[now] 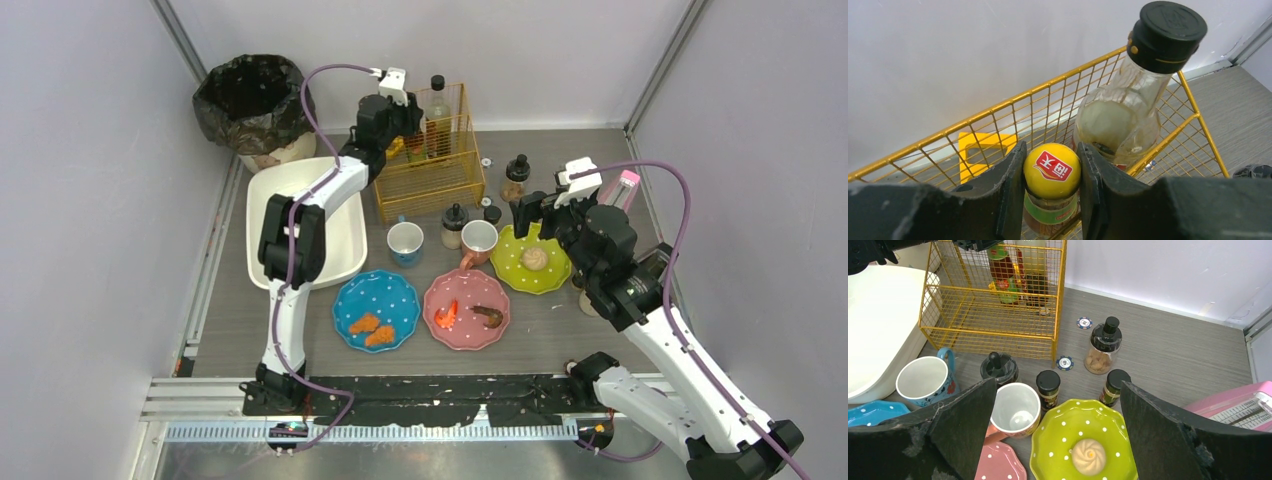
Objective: Clear the kitchen counter
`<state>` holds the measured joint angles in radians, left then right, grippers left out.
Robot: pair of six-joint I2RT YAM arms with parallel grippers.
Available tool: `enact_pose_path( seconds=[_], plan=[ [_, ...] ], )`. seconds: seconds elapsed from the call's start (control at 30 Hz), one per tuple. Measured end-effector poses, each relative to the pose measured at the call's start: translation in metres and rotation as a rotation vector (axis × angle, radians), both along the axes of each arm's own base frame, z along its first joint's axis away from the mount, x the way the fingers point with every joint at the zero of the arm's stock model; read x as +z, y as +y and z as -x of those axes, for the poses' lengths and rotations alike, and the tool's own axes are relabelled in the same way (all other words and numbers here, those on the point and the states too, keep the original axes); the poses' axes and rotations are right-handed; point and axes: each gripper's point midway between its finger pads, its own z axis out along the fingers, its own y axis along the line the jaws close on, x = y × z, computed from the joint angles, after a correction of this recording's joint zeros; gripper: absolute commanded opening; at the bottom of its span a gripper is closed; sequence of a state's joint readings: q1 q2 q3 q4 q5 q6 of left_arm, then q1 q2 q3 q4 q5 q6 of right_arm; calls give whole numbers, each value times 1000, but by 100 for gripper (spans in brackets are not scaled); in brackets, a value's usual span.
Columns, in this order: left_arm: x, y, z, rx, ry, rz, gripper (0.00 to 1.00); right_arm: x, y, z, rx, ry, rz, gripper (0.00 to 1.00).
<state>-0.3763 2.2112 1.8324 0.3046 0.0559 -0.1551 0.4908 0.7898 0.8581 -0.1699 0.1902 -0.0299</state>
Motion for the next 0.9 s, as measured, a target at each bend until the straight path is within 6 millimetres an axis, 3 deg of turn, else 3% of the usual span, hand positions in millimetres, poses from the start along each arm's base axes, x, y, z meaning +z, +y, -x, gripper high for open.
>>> enact_pose_path(
  seconds=[0.37, 0.6, 0.9],
  plan=[
    [5, -9, 4, -45, 17, 20, 59, 0, 2, 0, 9, -1, -2, 100],
    [20, -21, 8, -92, -8, 34, 72, 3, 0, 3, 10, -11, -7, 100],
    [22, -19, 12, -90, 0, 26, 99, 10, -4, 8, 4, -33, -11, 96]
  ],
)
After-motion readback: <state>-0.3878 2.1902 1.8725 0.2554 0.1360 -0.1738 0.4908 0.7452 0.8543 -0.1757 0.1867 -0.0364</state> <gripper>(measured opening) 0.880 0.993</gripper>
